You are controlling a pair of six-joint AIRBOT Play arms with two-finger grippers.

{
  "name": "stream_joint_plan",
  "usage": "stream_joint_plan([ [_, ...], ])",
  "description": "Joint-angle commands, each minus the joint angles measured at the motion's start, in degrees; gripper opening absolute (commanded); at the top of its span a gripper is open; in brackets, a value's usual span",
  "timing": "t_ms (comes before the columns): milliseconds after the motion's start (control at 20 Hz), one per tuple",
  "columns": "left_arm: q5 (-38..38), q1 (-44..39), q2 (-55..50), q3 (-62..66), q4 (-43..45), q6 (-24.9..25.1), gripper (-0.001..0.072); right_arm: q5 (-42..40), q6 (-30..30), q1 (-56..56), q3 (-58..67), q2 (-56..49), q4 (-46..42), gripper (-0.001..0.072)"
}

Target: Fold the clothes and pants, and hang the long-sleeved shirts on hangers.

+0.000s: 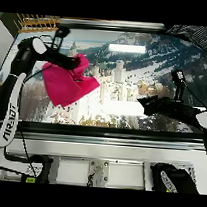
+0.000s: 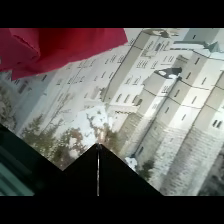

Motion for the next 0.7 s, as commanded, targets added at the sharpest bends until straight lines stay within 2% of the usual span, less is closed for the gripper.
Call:
stream_joint_plan([
  [0, -6.2, -11.4, 6.0, -3.4, -2.1, 10.0, 0.0003, -2.9, 5.7, -1.6, 1.5, 0.1, -11.5, 0.0022],
  [150, -5.7, -13.7, 11.4, -13.3, 6.5, 8.1, 0.0003, -3.0, 15.1, -2.1, 3.1, 0.7, -26.3, 0.0022],
  [250, -2.6, -11.1, 13.3, -20.0, 7.0, 5.0, 0.0005, -3.0, 18.8, -2.1, 3.1, 0.8, -30.6, 0.0022],
  [300, -1.5, -9.4, 13.5, -22.5, 6.5, 2.7, 0.0237, -3.0, 18.8, -2.1, 3.1, 0.7, -30.7, 0.0022],
  [350, -1.4, -7.8, 13.5, -23.8, 6.6, -1.5, 0.0636, -3.0, 18.8, -2.1, 3.1, 0.7, -30.7, 0.0023],
  [400, -2.1, -6.0, 13.7, -24.3, 6.5, -6.1, 0.0672, -3.0, 18.8, -2.1, 3.1, 0.7, -30.7, 0.0023],
  [450, -3.2, -3.8, 14.4, -25.1, 6.0, -8.8, 0.0672, -3.0, 18.7, -2.1, 3.1, 0.7, -30.7, 0.0022],
  [650, -1.9, 2.9, 22.1, -35.2, -1.4, -8.5, 0.0665, -2.9, 18.8, -2.1, 3.1, 0.7, -30.7, 0.0023],
])
